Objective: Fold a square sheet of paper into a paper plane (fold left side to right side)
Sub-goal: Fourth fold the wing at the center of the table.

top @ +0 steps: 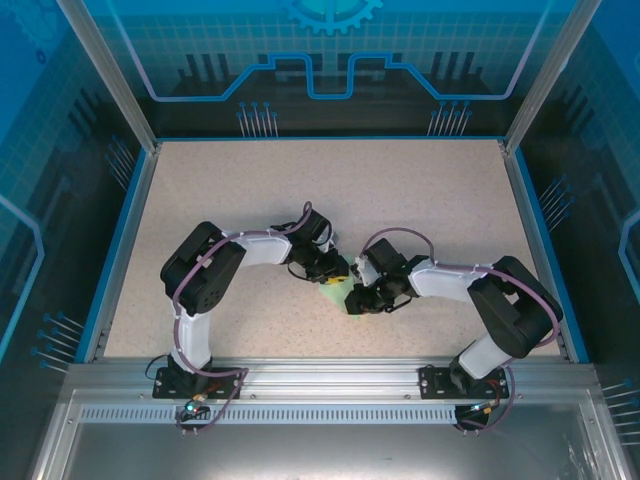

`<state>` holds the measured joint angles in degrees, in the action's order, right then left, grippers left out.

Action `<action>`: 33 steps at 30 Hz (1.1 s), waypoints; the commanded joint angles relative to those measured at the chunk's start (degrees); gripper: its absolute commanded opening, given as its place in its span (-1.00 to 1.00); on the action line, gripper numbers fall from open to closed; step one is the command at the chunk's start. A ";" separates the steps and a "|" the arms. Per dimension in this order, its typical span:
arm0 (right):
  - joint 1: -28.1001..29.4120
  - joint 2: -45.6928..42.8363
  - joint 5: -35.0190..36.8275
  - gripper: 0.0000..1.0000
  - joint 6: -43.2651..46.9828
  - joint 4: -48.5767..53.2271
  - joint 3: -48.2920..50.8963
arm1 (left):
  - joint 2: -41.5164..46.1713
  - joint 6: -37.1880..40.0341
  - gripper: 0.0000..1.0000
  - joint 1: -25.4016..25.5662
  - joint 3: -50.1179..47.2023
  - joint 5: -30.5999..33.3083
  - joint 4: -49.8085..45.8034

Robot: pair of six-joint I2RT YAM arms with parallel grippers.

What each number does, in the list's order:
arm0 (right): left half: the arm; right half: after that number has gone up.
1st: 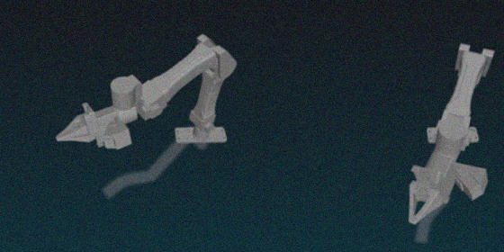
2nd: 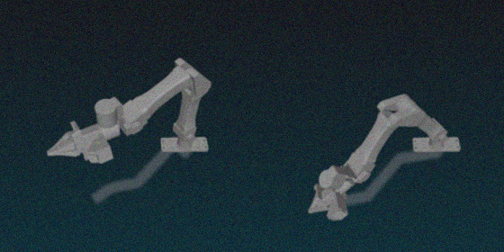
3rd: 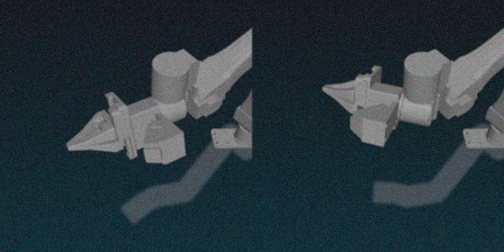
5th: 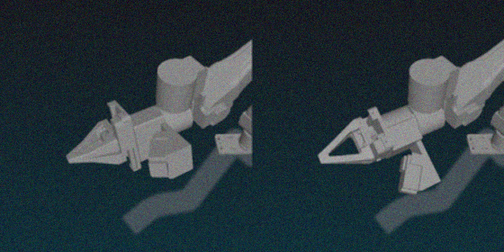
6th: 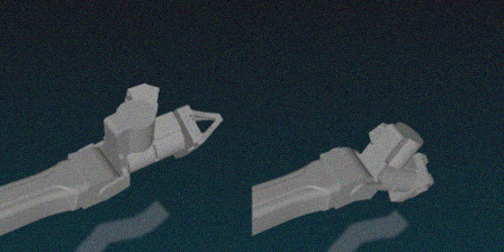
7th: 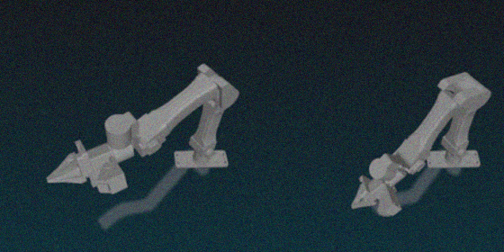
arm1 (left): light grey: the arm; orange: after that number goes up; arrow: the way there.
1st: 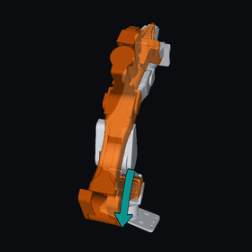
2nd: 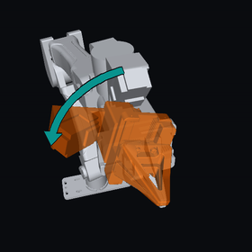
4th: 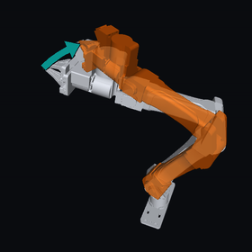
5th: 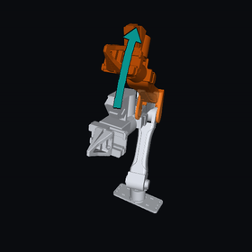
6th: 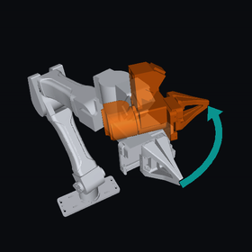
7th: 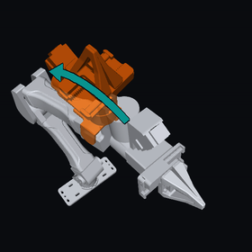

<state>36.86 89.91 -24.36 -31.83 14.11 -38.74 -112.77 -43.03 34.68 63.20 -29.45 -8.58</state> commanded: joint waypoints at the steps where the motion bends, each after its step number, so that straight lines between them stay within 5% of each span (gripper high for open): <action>1: 0.55 -0.29 2.28 -0.53 1.20 6.92 1.27 | -0.90 1.80 -0.54 -0.16 -1.16 3.68 -4.61; 18: 1.39 -3.26 3.23 -0.58 2.93 14.23 3.55 | -0.78 2.07 -0.53 -0.44 -1.06 4.02 -5.12; 24: -0.33 -12.73 3.63 -0.59 2.31 13.59 2.18 | -0.70 1.98 -0.54 -0.47 -1.06 3.82 -5.04; 33: -0.60 -7.89 -4.83 -0.64 -1.69 1.19 -0.43 | -0.70 1.80 -0.53 -0.40 -1.10 3.68 -4.69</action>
<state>36.34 78.61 -25.06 -31.48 20.01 -37.89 -112.77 -42.89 34.68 63.22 -29.43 -8.69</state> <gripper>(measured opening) 0.185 0.231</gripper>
